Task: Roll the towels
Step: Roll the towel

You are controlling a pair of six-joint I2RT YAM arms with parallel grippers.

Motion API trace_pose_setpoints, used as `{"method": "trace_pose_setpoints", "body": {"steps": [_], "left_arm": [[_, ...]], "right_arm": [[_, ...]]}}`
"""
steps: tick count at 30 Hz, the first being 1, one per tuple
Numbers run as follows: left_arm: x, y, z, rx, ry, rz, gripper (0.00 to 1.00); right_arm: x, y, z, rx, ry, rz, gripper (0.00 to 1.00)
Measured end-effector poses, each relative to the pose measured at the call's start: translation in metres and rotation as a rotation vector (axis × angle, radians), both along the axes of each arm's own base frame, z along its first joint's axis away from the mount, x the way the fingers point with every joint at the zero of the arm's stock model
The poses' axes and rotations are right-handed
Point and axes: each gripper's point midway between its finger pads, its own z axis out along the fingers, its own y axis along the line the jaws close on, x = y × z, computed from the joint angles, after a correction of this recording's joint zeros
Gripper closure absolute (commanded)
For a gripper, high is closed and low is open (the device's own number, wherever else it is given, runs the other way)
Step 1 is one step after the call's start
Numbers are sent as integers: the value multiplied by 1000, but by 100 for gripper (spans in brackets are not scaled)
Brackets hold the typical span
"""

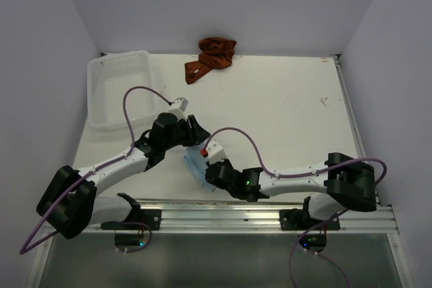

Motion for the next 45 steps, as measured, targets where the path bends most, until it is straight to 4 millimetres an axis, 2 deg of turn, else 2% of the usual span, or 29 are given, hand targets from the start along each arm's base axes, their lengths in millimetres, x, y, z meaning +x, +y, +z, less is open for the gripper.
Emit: {"method": "trace_pose_setpoints", "body": {"steps": [14,19,24,29,37,45], "left_arm": [[-4,0,19,-47,-27,4,52],[-17,4,4,-58,15,-1,52],[-31,10,-12,-56,57,3,52],[-40,14,-18,-66,68,4,52],[-54,20,-36,-61,107,12,52],[-60,25,-42,-64,95,22,52]], "right_arm": [[-16,31,2,-339,-269,2,100],[-27,46,-3,-452,-351,29,100],[-34,50,-6,-525,-397,53,100],[-35,51,-8,-567,-418,64,99],[-36,50,-8,-576,-423,69,86],[-37,50,-7,-569,-418,72,63]]}}
